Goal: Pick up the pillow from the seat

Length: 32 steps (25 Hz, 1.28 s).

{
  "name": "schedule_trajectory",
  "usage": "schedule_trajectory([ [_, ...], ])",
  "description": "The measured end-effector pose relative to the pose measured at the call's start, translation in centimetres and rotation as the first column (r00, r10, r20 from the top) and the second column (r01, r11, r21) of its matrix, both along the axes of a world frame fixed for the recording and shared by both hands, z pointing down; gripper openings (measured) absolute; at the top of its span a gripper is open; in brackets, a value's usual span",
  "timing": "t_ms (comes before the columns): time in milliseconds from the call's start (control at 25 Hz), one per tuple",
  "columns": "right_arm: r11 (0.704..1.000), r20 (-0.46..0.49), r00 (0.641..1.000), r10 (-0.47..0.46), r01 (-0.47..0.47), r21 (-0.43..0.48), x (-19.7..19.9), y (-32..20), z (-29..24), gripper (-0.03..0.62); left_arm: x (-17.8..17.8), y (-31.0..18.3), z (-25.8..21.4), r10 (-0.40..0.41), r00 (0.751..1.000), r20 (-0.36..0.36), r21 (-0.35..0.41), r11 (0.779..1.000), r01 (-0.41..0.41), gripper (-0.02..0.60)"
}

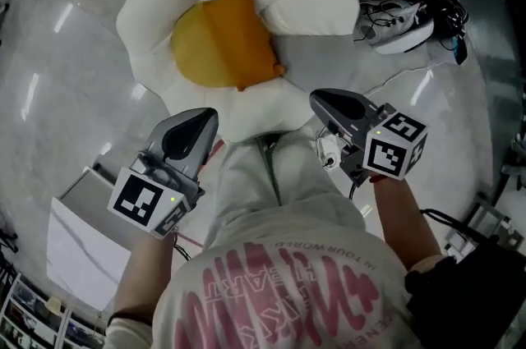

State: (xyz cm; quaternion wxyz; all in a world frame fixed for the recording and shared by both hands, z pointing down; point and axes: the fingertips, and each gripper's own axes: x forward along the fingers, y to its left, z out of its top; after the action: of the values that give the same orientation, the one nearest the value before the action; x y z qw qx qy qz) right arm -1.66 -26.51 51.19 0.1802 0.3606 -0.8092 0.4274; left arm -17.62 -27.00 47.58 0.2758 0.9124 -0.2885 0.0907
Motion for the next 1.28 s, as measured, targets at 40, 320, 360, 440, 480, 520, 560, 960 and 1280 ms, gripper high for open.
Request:
schedule_trajectory([
  [40, 0.999, -0.045, 0.998, -0.038, 0.038, -0.002, 0.1, -0.1, 1.4, 0.026, 0.1, -0.3, 1.4, -0.006, 1.0, -0.001, -0.021, 1.0, 0.006, 0.012],
  [320, 0.985, -0.103, 0.982, -0.159, 0.151, -0.086, -0.1, -1.7, 11.3, 0.044, 0.0, -0.5, 11.8, -0.107, 0.994, 0.012, -0.155, 0.982, 0.108, 0.012],
  [360, 0.982, -0.103, 0.98, -0.17, 0.159, -0.103, 0.1, -1.9, 12.8, 0.044, 0.0, -0.4, 13.4, -0.125, 0.992, 0.027, -0.174, 0.976, 0.128, 0.014],
  [440, 0.977, -0.107, 0.978, -0.18, 0.166, -0.134, 0.7, -2.4, 16.0, 0.044, 0.3, -0.3, 16.9, -0.162, 0.986, 0.044, -0.22, 0.961, 0.168, 0.014],
  [480, 0.975, -0.11, 0.977, -0.183, 0.166, -0.149, 1.1, -2.7, 17.6, 0.047, 0.6, -0.3, 18.7, -0.181, 0.983, 0.041, -0.245, 0.952, 0.186, 0.014],
  [520, 0.973, -0.11, 0.977, -0.183, 0.163, -0.166, 1.6, -3.0, 19.2, 0.051, 1.0, -0.2, 20.8, -0.198, 0.98, 0.032, -0.274, 0.941, 0.199, 0.014],
  [560, 0.97, -0.109, 0.978, -0.181, 0.159, -0.184, 2.1, -3.2, 20.8, 0.051, 1.4, 0.0, 22.8, -0.213, 0.977, 0.022, -0.308, 0.928, 0.209, 0.014],
  [960, 0.957, -0.004, 0.999, -0.041, 0.038, -0.287, 4.3, -5.0, 33.2, 0.125, 4.4, 0.7, 40.5, -0.278, 0.959, 0.063, -0.531, 0.804, 0.268, 0.192],
  [1280, 0.955, 0.026, 1.0, -0.005, 0.012, -0.297, 1.8, -5.0, 40.6, 0.314, 3.4, -1.3, 50.0, -0.347, 0.938, 0.023, -0.661, 0.698, 0.275, 0.404],
])
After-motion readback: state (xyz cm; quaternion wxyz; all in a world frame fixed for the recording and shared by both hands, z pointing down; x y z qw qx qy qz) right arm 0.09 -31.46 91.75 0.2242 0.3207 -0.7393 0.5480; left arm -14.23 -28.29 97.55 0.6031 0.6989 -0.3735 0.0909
